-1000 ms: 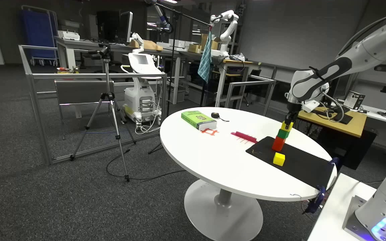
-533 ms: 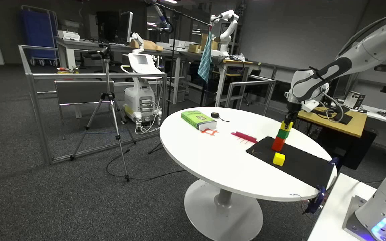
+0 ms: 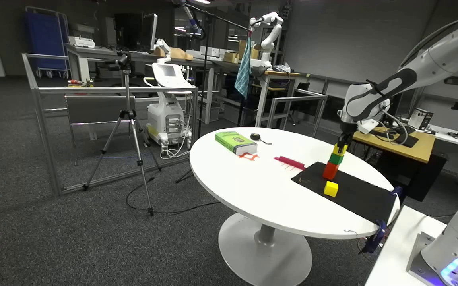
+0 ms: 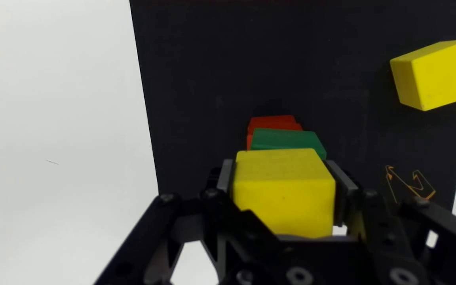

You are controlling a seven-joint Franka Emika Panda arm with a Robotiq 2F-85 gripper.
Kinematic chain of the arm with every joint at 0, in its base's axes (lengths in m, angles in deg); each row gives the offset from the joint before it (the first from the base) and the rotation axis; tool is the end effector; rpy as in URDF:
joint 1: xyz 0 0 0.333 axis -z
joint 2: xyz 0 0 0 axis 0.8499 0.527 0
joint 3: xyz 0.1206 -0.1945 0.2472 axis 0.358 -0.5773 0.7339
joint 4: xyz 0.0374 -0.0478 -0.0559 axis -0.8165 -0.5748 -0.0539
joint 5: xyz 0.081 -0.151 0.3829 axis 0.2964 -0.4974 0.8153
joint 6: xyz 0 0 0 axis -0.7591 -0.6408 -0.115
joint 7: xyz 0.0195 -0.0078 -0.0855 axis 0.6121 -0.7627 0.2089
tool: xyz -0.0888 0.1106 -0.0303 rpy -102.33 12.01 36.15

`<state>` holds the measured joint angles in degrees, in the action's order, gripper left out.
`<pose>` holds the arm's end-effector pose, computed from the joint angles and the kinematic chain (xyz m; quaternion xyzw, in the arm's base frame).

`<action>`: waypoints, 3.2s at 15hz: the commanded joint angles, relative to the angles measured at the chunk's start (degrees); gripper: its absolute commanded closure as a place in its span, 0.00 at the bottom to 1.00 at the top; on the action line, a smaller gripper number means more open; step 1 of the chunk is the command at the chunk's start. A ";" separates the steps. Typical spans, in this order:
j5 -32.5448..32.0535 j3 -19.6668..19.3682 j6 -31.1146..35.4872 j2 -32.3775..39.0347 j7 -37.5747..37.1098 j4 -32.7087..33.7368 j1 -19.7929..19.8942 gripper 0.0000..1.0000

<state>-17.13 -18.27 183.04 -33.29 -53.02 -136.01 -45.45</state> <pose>0.5048 -0.2579 0.2620 0.9964 0.0002 -0.0146 0.0831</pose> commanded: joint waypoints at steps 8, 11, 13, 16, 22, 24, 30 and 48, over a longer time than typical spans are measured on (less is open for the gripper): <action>-1.09 0.36 1.24 -1.63 0.21 -0.61 0.59 0.00; -0.68 0.35 1.77 -5.27 1.71 -2.42 0.83 0.00; -0.74 0.25 2.71 -8.74 2.22 -3.98 0.80 0.00; 0.52 0.26 3.17 -14.98 4.77 -7.43 0.57 0.00; 1.34 1.18 4.12 -22.70 11.48 -20.28 -2.80 0.00; 2.46 1.45 4.69 -23.15 15.54 -24.00 -5.06 0.00; 5.99 2.46 21.68 -16.25 22.14 -29.39 -10.19 0.00; -1.24 2.82 28.22 -8.15 12.94 -28.46 -5.91 0.00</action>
<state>-13.64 -15.75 208.24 -42.89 -35.50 -164.22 -53.51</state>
